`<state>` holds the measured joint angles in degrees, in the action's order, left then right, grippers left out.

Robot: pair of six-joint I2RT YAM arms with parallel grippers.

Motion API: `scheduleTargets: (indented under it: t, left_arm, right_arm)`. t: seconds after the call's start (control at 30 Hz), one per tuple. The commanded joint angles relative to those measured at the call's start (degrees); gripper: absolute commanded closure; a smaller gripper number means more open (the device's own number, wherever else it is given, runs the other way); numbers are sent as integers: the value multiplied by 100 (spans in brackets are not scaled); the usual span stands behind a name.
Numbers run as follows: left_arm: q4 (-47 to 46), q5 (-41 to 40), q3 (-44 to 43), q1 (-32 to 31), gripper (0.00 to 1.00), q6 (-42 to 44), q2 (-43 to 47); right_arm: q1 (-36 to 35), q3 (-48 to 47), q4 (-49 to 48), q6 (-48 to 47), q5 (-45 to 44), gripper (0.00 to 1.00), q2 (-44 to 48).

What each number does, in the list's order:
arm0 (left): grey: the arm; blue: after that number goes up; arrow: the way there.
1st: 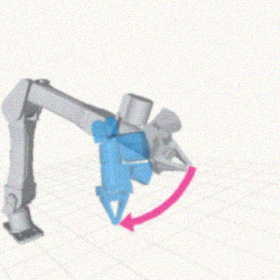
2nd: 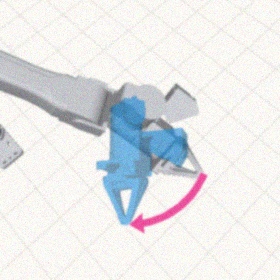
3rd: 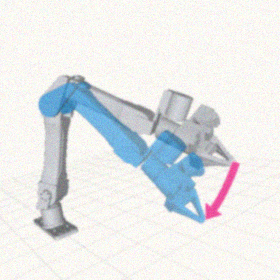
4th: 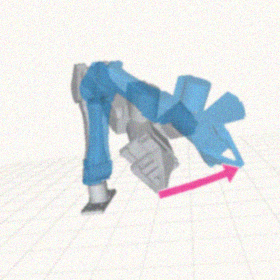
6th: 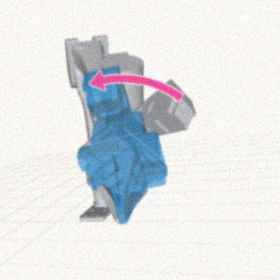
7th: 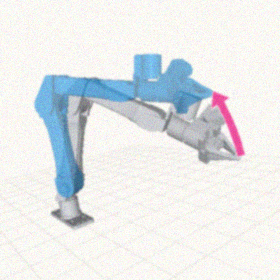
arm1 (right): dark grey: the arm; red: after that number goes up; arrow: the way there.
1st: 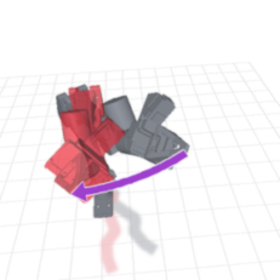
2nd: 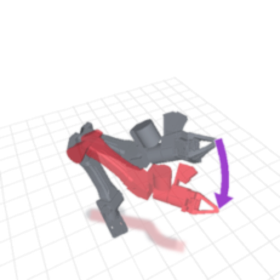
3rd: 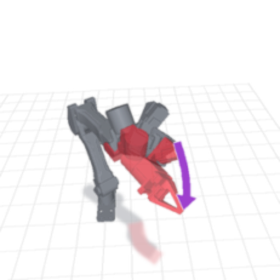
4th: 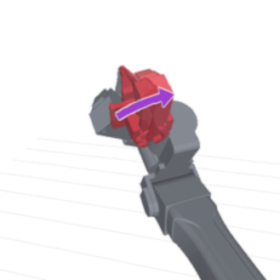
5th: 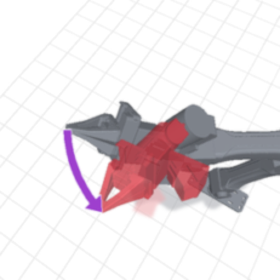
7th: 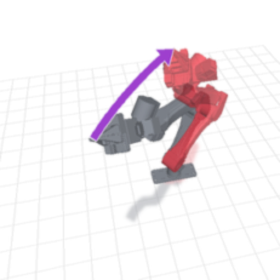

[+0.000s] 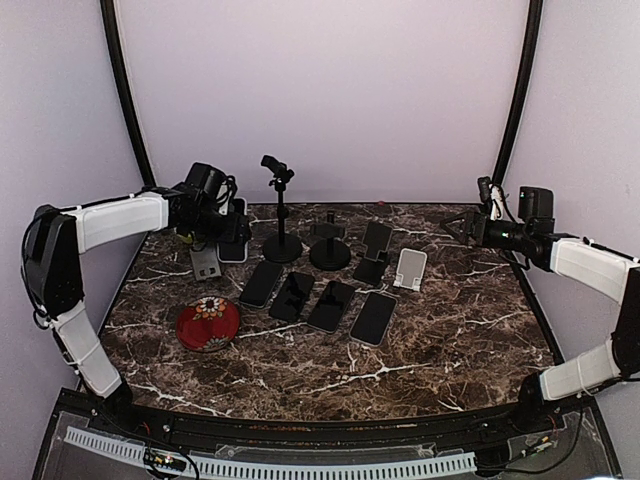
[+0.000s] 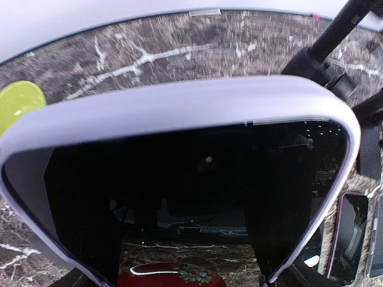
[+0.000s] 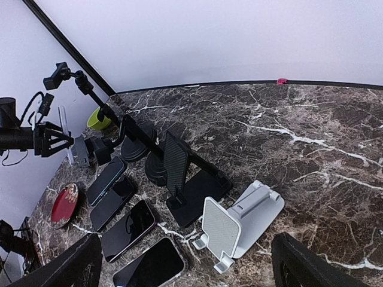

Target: Remove the phone from the phone stand

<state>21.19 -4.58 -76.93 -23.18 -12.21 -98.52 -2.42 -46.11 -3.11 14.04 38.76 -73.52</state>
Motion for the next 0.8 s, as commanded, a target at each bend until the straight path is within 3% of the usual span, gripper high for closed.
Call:
scheduleTargets:
  t: [0.0, 0.77]
  left_arm:
    - [162, 425, -295, 37, 36, 292, -380]
    - [854, -58, -863, -95, 40, 724, -1517]
  right_arm:
    - [-5, -67, -85, -13, 44, 1, 13]
    - [-5, -22, -102, -7, 52, 1, 19]
